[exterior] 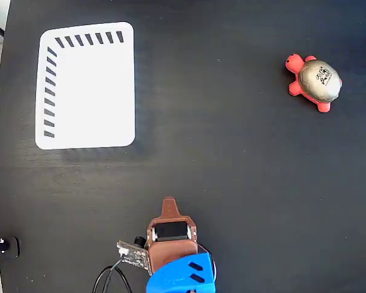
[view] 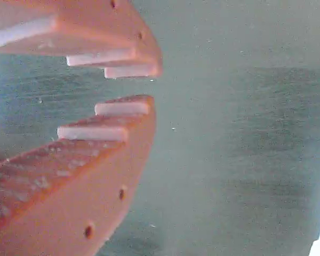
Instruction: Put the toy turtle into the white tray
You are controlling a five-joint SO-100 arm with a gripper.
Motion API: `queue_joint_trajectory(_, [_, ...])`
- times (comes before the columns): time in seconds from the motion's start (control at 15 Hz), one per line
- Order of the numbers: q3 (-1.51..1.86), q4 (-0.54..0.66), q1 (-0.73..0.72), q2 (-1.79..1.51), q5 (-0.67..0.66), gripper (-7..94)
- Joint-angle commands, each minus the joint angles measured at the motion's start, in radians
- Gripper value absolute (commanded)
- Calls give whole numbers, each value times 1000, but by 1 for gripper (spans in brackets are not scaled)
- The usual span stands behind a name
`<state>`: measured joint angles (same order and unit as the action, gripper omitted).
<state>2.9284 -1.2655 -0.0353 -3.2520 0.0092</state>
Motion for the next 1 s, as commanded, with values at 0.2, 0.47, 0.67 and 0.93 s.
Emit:
queue_joint_trajectory(0.2, [-87,152,-5,341,37,0])
queue_joint_trajectory(0.47, [-433,201,169,773,44,0])
queue_joint_trajectory(0.67, [-669,227,321,1014,12,0])
queue_joint_trajectory(0.93, [-1078,138,491,1361,-18,0])
